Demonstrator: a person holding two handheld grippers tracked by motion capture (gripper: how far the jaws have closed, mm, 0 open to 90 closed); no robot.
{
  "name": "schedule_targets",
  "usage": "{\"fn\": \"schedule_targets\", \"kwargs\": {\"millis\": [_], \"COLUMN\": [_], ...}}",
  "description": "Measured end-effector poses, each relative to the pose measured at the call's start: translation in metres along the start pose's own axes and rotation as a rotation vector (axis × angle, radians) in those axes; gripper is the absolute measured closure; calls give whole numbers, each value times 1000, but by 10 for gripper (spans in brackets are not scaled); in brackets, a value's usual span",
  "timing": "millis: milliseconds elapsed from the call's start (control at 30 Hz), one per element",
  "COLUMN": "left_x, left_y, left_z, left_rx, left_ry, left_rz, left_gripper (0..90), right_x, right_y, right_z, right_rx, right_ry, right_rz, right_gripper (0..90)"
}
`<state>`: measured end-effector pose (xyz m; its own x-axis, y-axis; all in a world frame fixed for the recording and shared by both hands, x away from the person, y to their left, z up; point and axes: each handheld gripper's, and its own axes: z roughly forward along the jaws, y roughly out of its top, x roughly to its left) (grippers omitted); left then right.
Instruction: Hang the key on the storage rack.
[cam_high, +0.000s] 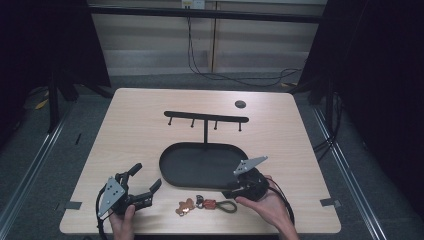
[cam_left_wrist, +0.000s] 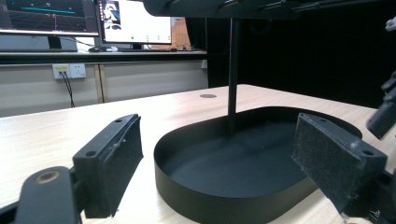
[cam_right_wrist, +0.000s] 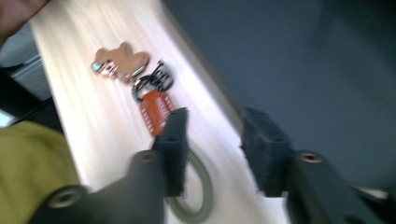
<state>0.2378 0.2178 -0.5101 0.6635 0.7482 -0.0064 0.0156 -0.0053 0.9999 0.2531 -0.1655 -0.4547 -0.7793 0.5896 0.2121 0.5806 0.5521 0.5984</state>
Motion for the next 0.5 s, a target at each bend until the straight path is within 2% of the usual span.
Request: {"fn": "schedule_targets", "kwargs": {"millis": [100,200,367,500], "left_x": [0,0,0,0], "left_y": [0,0,0,0], "left_z": [0,0,0,0], "left_rx": [0,0,0,0], "left_ry": [0,0,0,0], "left_rz": [-1,0,0,0], "left_gripper": [157,157,157,157], "right_x": [-4,-5,-9,-9], "right_y": [0,-1,-2,-4], "right_z": [3,7,10,9], "right_rx": [60,121,192,210], "right_ry": [47,49,51,57], "right_rz": [21,11,6,10], "right_gripper": [680,717,763,767]}}
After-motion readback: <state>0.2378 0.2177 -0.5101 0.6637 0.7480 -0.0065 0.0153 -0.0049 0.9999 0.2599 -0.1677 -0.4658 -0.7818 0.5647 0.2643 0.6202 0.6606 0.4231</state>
